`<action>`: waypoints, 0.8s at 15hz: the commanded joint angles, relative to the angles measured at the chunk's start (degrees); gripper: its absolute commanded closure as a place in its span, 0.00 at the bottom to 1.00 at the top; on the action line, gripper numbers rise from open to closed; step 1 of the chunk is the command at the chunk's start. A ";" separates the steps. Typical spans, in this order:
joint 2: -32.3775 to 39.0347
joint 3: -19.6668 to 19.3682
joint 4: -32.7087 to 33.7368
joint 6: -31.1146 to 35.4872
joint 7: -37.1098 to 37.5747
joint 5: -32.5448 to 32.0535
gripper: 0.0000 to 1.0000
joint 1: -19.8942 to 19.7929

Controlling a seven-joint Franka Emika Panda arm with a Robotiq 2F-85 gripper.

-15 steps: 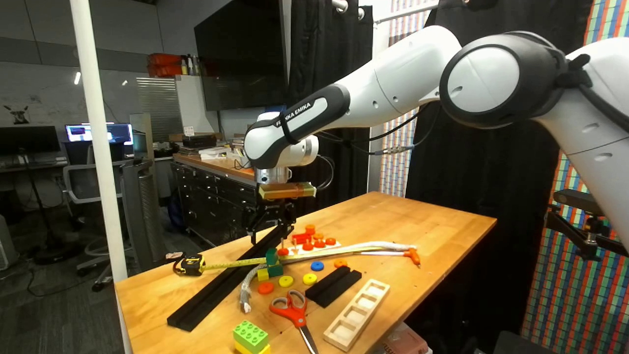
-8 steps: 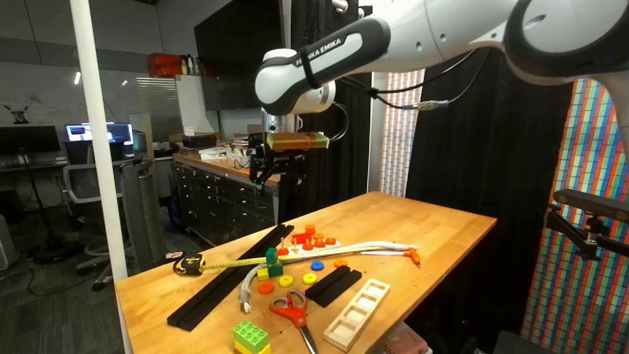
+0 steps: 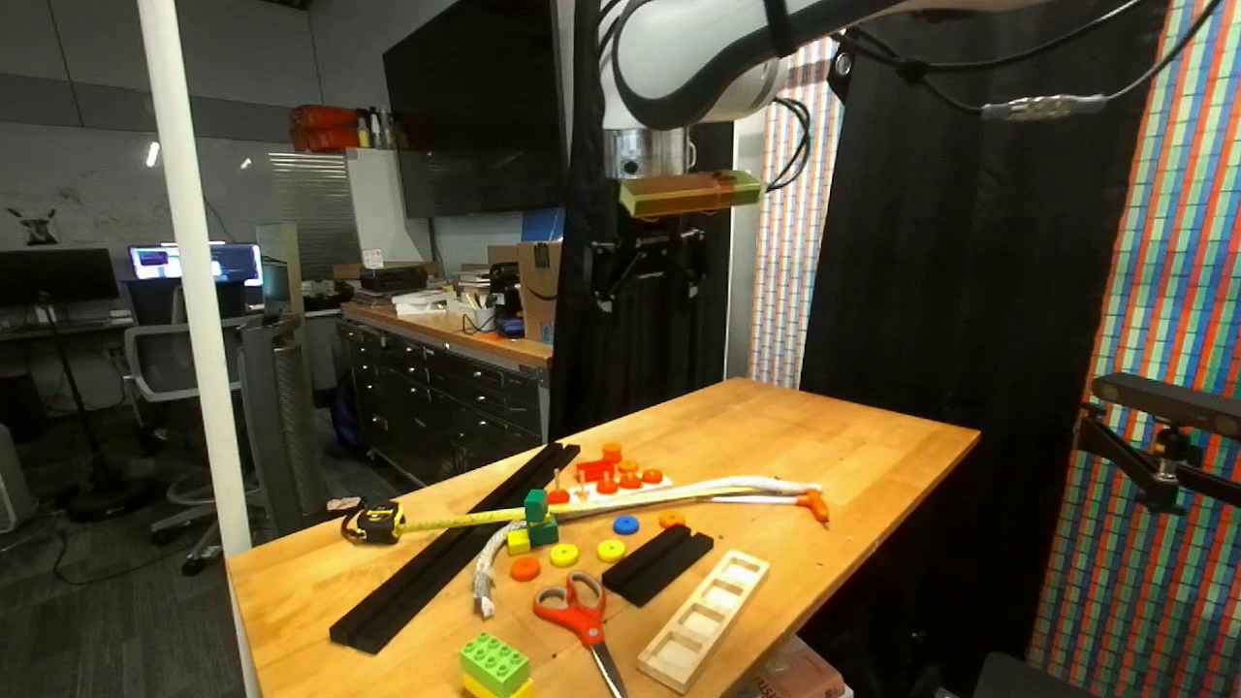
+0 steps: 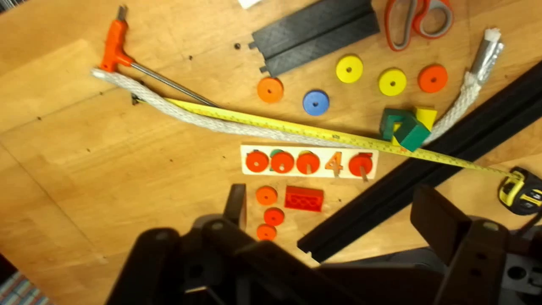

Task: Put the green block on the yellow block which is on the green block

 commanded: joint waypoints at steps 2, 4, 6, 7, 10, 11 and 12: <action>-16.37 1.44 -17.11 -2.21 1.59 0.07 0.00 -3.90; -20.86 1.14 -22.70 -2.78 -1.46 2.10 0.00 -4.67; -24.52 0.94 -27.23 -2.25 -6.37 4.93 0.00 -4.06; -26.05 1.11 -28.83 -2.52 -8.45 6.13 0.00 -3.74; -30.86 2.17 -32.45 -3.34 -14.61 9.83 0.00 -2.18; -32.56 2.56 -33.40 -3.65 -16.29 10.83 0.00 -1.63; -34.23 2.91 -34.03 -4.32 -17.71 11.81 0.00 -1.07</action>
